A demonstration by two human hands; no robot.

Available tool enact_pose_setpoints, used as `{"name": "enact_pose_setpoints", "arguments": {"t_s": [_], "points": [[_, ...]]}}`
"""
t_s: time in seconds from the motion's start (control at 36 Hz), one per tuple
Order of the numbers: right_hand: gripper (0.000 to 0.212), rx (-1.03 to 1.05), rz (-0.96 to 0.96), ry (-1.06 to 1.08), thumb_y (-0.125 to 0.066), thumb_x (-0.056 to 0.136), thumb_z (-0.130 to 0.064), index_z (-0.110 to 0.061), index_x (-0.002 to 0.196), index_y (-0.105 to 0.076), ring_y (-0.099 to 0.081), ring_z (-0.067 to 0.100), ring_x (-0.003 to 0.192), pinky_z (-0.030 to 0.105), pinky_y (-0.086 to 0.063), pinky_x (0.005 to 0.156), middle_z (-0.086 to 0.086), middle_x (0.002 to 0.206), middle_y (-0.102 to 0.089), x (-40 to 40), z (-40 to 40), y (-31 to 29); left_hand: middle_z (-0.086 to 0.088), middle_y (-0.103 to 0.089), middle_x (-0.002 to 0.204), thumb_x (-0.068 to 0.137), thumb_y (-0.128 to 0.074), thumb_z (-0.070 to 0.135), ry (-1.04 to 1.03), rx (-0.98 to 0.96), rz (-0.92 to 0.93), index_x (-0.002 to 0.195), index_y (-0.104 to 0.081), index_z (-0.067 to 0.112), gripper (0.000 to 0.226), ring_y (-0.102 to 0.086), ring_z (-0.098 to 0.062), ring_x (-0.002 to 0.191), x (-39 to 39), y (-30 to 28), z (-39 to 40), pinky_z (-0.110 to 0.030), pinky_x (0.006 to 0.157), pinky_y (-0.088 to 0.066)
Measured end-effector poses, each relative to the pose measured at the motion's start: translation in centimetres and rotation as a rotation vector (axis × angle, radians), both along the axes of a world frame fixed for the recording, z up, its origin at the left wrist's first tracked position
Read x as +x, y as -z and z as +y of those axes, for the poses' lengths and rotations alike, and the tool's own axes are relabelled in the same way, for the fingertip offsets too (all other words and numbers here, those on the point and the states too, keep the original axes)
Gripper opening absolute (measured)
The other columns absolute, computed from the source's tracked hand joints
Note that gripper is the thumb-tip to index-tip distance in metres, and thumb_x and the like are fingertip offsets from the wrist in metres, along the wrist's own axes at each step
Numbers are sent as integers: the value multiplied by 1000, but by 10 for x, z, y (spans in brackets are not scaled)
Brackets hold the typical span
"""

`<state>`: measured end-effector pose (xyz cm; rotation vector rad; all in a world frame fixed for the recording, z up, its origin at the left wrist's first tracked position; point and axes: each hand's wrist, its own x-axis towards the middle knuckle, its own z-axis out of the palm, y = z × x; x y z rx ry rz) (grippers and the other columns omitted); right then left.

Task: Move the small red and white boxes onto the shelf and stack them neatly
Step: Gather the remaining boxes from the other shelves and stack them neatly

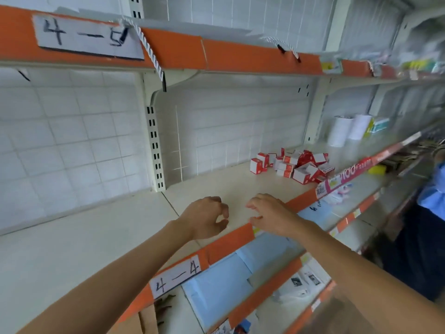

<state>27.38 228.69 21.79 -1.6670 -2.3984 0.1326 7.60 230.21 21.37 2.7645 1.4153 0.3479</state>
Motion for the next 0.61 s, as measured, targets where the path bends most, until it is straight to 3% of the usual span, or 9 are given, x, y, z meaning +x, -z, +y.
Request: {"name": "enact_pose_setpoints", "arguments": {"t_s": [0.11, 0.28, 0.61], "points": [[44, 53, -61, 36, -53, 92, -26, -13, 133, -47, -45, 17, 119, 33, -39, 100, 2, 130, -48, 32, 45, -20, 0, -56, 112, 92, -51, 31, 12, 32, -77, 112, -63, 22, 25, -57, -18, 102, 33, -8, 47, -24, 83, -42], [44, 25, -36, 91, -54, 92, -27, -11, 132, -49, -48, 17, 116, 32, -41, 97, 4, 130, -51, 57, 91, -10, 0, -55, 114, 92, -50, 31, 49, -5, -46, 112, -62, 21, 25, -56, -18, 103, 64, 2, 91, -24, 84, -41], [46, -12, -90, -20, -53, 92, -27, -13, 135, -45, -43, 20, 123, 34, -39, 101, 4, 136, -46, 87, 189, 1, 3, -59, 108, 91, -52, 29, -81, -48, -93, 105, -65, 22, 20, -58, -15, 97, 88, 14, 149, -27, 83, -46]]}}
